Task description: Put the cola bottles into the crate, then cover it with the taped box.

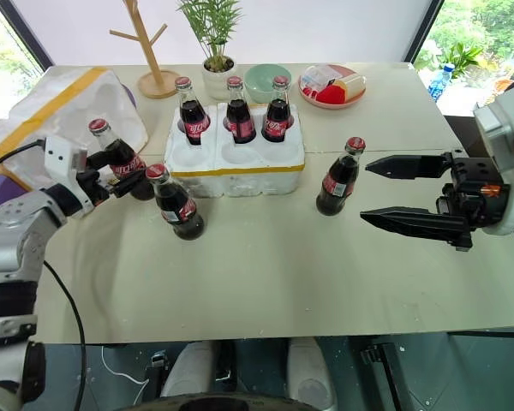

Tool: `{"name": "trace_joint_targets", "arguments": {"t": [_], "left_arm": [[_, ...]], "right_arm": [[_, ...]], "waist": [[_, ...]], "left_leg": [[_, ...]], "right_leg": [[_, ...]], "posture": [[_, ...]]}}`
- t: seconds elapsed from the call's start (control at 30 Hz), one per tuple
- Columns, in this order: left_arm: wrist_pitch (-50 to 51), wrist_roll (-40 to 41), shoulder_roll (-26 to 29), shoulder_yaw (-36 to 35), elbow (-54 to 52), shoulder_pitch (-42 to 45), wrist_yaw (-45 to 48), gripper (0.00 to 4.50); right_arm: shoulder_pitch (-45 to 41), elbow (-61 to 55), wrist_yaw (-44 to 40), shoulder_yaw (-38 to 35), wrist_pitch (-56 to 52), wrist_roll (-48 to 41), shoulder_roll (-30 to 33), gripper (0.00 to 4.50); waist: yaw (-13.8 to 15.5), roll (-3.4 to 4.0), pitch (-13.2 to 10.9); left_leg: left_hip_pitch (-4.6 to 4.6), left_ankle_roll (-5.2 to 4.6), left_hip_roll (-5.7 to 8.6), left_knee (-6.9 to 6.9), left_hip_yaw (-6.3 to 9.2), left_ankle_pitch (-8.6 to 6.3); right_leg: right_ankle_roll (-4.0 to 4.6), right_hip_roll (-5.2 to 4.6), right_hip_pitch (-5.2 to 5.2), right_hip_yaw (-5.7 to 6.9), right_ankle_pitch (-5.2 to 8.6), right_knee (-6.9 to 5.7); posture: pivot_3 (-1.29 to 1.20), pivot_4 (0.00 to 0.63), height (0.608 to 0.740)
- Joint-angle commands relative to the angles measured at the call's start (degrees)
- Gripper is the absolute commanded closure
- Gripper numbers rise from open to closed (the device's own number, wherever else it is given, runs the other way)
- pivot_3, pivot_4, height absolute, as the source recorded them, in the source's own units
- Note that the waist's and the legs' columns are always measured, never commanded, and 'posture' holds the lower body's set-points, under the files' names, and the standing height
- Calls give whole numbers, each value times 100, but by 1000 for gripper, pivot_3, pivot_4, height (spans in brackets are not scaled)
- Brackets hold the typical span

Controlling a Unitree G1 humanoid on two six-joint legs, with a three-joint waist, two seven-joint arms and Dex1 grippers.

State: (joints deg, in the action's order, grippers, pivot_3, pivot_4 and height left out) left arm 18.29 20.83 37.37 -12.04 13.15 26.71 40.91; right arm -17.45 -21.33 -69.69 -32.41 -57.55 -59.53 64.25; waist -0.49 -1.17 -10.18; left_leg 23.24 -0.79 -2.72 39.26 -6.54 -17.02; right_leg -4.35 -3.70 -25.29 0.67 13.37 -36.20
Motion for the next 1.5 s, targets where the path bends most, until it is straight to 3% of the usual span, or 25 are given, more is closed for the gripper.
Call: {"name": "trace_joint_targets", "arguments": {"t": [0.03,0.07,0.13,0.23,0.53,0.63,0.8,0.97,1.1,1.3,1.5], "left_arm": [[-308,-147,-28,36,301,229,69,21],[-372,-166,-34,47,364,256,119,21],[-422,-99,-23,36,361,240,299,514],[-300,-43,63,30,270,221,455,1721],[914,768,625,-233,-893,311,1258,1680],[1430,1132,908,-306,-953,849,1494,1680],[1708,1214,1100,197,-473,1959,2281,1680],[1006,622,259,963,1243,3582,2829,1680],[159,194,-494,1145,2694,4392,2900,1680],[-730,-124,-1213,1085,4133,5032,3103,1680],[-1255,-271,-1645,986,4757,5192,3157,1680]], "right_arm": [[-99,-137,109,-92,55,-241,57,0],[-119,-135,135,-84,52,-274,74,0],[-146,-126,170,-83,42,-329,111,0],[-151,-94,224,-87,-4,-413,167,0],[-62,-166,423,2,139,-268,152,0],[-52,-165,483,0,155,-274,154,0],[-8,-201,579,-18,185,-263,143,0],[158,-295,794,-137,225,-230,81,0],[356,-431,1029,-347,152,-303,15,0],[800,-712,1342,-848,-11,-508,-67,0],[1255,-910,1557,-1225,-68,-612,-136,0]], "waist": [[1,-1,0],[-7,-1,0],[-21,-1,0],[-10,-2,0],[-12,-21,-10],[3,-26,-12],[20,-25,-11],[133,-26,-11],[127,-28,-12],[121,-29,-13],[119,-29,-13]], "left_leg": [[1,0,0,0,1,0],[1,0,0,0,2,0],[1,0,0,0,2,0],[1,0,-2,0,3,0],[9,1,-3,1,9,1],[13,4,-3,4,15,3],[16,11,5,12,20,7],[13,10,19,24,18,8],[27,-2,14,57,20,1],[46,-23,12,74,23,-11],[55,-29,13,77,29,-15]], "right_leg": [[-9,1,0,0,-5,0],[-12,2,0,0,-7,0],[-13,3,-1,0,-8,-1],[-14,4,-1,0,-8,-2],[-14,4,-5,1,-8,-2],[-15,5,-6,6,-8,-3],[-16,7,-1,12,-9,-2],[-18,17,8,18,-9,-4],[-18,20,13,26,-9,-6],[-34,20,-1,14,-18,-1],[-37,17,-6,16,-19,-1]], "posture": [[0,150,740],[0,150,740],[0,150,740],[0,150,740],[0,150,740],[0,150,740],[0,150,740],[0,150,740],[0,150,740],[0,150,740],[0,150,740]]}}
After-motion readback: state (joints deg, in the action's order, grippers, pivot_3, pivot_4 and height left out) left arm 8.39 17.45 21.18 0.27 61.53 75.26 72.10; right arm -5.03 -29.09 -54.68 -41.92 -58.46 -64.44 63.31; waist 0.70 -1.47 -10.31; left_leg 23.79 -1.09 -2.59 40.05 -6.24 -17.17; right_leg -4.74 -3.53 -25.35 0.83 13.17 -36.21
